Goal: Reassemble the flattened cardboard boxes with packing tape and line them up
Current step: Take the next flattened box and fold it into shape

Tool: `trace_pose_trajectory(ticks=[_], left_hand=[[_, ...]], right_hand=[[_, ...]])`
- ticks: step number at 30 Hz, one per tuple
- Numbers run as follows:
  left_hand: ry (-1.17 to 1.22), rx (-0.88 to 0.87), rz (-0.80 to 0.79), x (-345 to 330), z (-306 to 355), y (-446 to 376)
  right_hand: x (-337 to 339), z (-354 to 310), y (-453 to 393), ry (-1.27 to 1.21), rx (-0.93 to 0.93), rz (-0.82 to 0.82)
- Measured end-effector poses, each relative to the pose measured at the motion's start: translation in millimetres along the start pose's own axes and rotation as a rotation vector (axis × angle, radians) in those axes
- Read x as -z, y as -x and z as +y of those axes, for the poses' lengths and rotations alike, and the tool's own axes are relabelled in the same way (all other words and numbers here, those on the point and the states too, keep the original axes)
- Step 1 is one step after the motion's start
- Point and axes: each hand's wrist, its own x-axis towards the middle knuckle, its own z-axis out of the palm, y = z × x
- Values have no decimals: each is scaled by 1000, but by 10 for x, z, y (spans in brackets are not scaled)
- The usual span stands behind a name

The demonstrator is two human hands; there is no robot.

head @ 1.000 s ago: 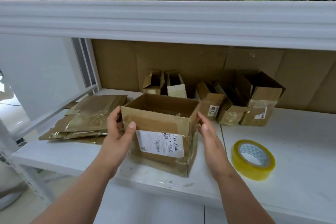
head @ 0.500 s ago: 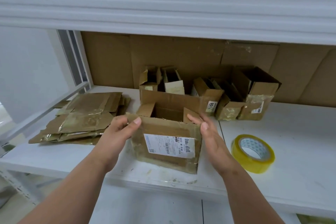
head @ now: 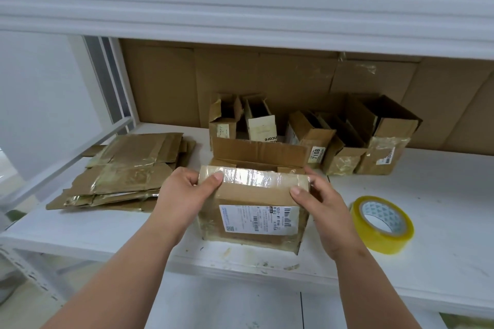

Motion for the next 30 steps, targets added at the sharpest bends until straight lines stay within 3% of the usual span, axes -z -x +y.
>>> trace_pose_trajectory(ticks=[5, 15, 19, 22, 30], left_hand=[[-86, -95, -12, 0, 35, 16], [-178, -247, -372, 96, 71, -317], [-235, -423, -168, 43, -74, -341], [-295, -461, -82, -8, -175, -314], [-582, -515, -171, 41, -123, -271]], right_hand=[[64, -18, -62, -84, -17, 29], [63, -248, -305, 125, -86, -104], [66, -158, -279, 167, -47, -71], [95, -95, -255, 232, -31, -20], [28, -152, -223, 431, 156, -65]])
